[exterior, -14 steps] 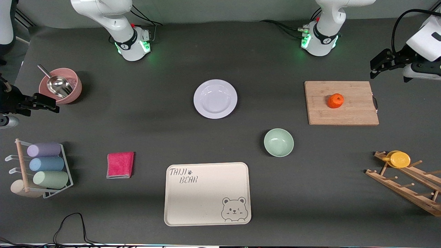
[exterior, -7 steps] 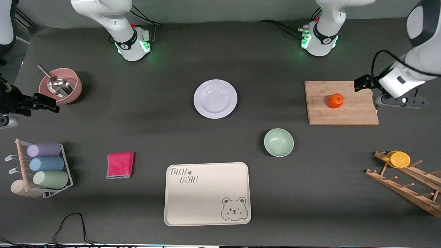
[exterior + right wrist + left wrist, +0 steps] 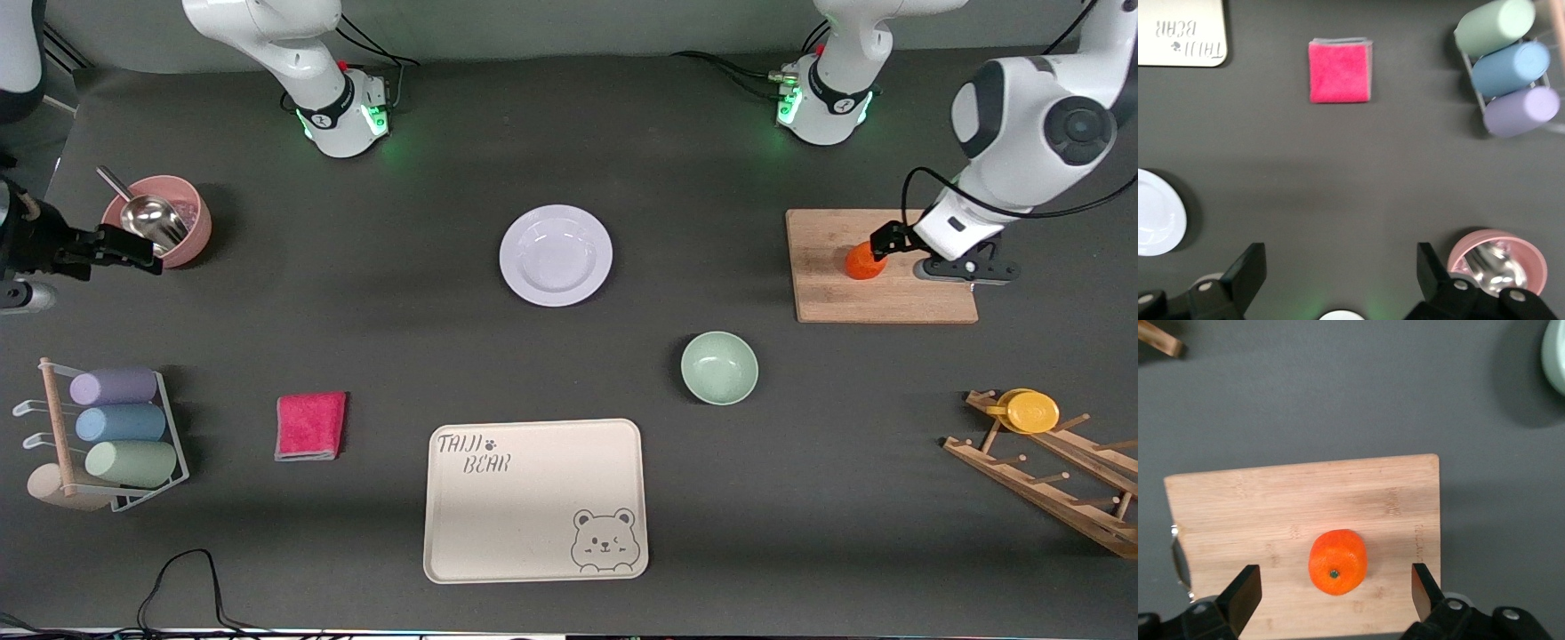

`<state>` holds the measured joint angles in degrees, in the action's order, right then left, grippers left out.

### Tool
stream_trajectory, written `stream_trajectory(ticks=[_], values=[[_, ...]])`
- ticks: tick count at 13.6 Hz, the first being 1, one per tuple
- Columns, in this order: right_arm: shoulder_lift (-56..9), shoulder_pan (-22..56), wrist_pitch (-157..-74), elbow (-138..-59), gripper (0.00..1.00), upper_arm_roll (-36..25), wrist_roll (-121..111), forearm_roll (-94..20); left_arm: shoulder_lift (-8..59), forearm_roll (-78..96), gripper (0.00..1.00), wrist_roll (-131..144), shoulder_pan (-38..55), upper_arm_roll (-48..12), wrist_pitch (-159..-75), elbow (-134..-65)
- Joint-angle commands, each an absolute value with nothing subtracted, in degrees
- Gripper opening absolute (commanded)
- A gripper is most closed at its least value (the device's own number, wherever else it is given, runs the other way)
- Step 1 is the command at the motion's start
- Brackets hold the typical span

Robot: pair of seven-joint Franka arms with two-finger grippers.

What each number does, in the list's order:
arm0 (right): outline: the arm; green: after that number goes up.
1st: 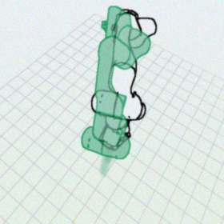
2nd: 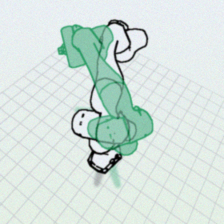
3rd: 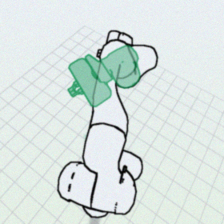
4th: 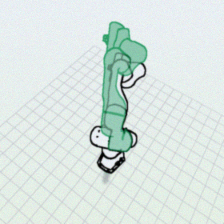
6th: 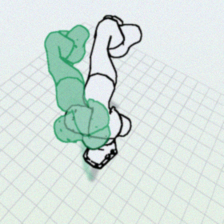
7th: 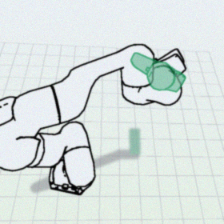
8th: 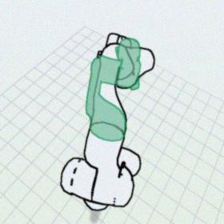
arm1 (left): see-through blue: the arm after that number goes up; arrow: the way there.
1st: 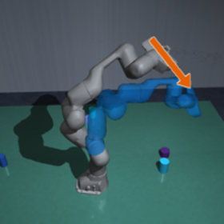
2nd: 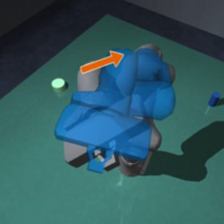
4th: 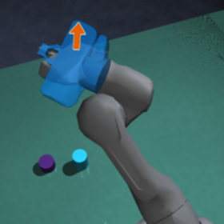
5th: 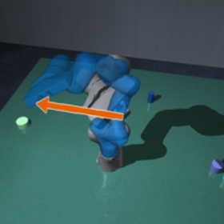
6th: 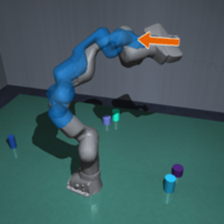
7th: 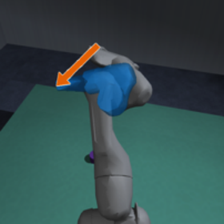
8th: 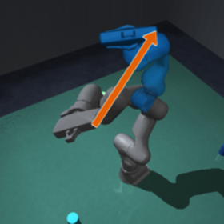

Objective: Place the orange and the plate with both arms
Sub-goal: 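Reach the left gripper down to the orange on the cutting board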

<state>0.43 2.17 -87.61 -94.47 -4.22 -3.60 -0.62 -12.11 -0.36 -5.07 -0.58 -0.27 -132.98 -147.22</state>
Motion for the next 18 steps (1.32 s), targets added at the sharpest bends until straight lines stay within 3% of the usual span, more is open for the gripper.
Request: stream_trajectory(ticks=[1,3,8,12,16,17,18], values=[[11.83,6.58,-94.37,-108.94,1.00,-4.13,3.58,-1.49,-15.21,-0.53,1.00,-6.85,-2.36,-0.53,-141.82,-156.51],[16.15,10.36,-97.37,-114.85,1.00,-4.13,8.15,-1.41,-14.42,-0.53,1.00,-6.68,-2.46,-0.62,-149.47,-160.91],[20.91,18.71,-99.49,-120.40,1.00,-4.13,17.66,-1.41,-7.66,-0.53,1.00,-6.68,-2.46,-0.53,-161.78,-165.58],[26.53,19.60,-102.22,-127.69,1.00,-4.04,17.67,-1.49,-4.58,-0.44,1.00,-6.68,-2.55,-0.53,-164.44,-165.76],[27.86,23.11,-99.58,-128.67,1.00,-4.13,17.75,-1.49,-3.52,-0.53,1.00,-6.77,-3.60,-0.53,-164.62,-165.85],[27.86,23.20,-99.58,-128.76,1.00,-4.04,17.75,-1.67,-3.34,-0.53,0.96,-6.85,-3.60,-0.53,-164.62,-165.85],[27.95,23.29,-99.58,-129.19,1.00,-4.04,17.75,-2.28,-3.34,-0.53,0.67,-7.29,-3.69,-0.53,-164.62,-165.94]])
